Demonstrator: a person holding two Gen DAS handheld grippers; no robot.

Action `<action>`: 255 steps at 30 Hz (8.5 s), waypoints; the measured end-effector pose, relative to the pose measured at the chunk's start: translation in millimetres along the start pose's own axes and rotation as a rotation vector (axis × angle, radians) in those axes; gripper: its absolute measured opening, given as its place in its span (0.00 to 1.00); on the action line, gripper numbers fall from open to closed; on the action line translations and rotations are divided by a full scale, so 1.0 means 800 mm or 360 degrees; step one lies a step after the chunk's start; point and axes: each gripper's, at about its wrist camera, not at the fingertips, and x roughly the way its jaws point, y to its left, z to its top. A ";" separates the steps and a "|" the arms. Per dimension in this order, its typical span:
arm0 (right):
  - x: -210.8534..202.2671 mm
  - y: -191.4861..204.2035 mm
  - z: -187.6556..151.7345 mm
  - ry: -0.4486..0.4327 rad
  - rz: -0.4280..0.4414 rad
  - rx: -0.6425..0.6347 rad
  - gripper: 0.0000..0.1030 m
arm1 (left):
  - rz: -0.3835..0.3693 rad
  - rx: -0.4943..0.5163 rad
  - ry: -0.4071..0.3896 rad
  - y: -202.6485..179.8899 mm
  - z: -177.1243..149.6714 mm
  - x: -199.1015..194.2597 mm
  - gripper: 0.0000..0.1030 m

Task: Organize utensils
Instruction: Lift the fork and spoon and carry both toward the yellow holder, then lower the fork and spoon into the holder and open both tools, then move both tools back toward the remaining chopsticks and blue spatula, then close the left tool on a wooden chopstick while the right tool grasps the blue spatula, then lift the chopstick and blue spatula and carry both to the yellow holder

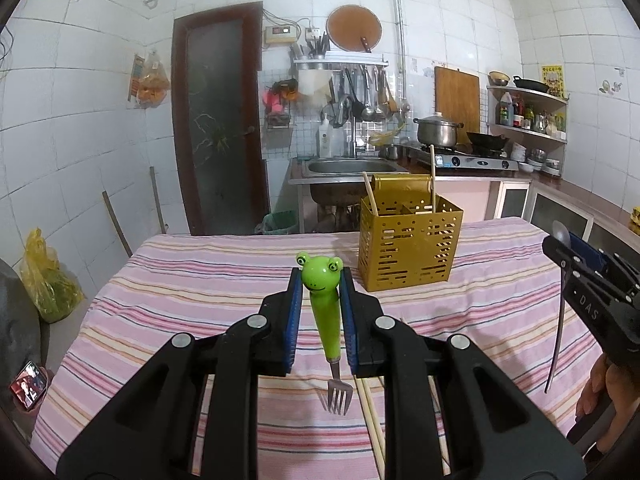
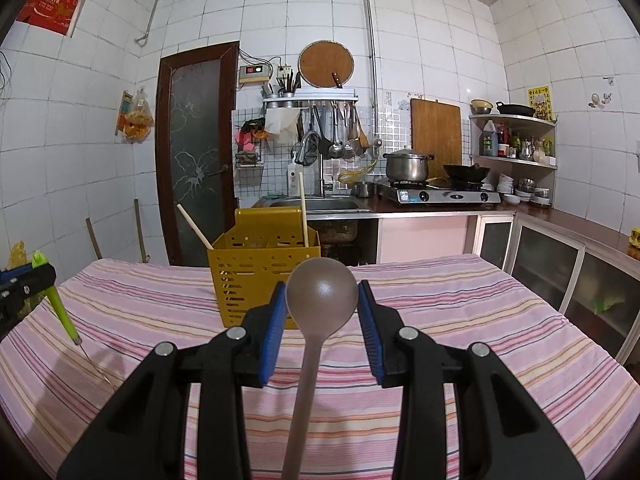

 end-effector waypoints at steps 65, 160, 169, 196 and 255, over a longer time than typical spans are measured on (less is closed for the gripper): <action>0.298 0.003 0.137 -0.0222 0.0090 0.0033 0.35 | -0.0119 -0.0082 -0.0115 -0.075 0.172 0.284 0.17; 0.164 0.065 -0.096 0.1004 -0.0033 -0.0086 0.17 | -0.0100 -0.0008 0.0910 -0.032 -0.082 0.240 0.20; 0.164 0.066 -0.093 0.0970 -0.0044 -0.0076 0.10 | -0.0098 -0.0036 0.0871 -0.031 -0.084 0.241 0.07; 0.104 0.044 -0.042 0.0469 -0.0005 0.0024 0.07 | -0.0057 -0.0107 0.0396 0.009 -0.038 0.148 0.04; 0.032 0.037 0.000 -0.0019 0.0011 -0.0017 0.07 | -0.0039 -0.0055 -0.0148 0.007 0.020 0.036 0.04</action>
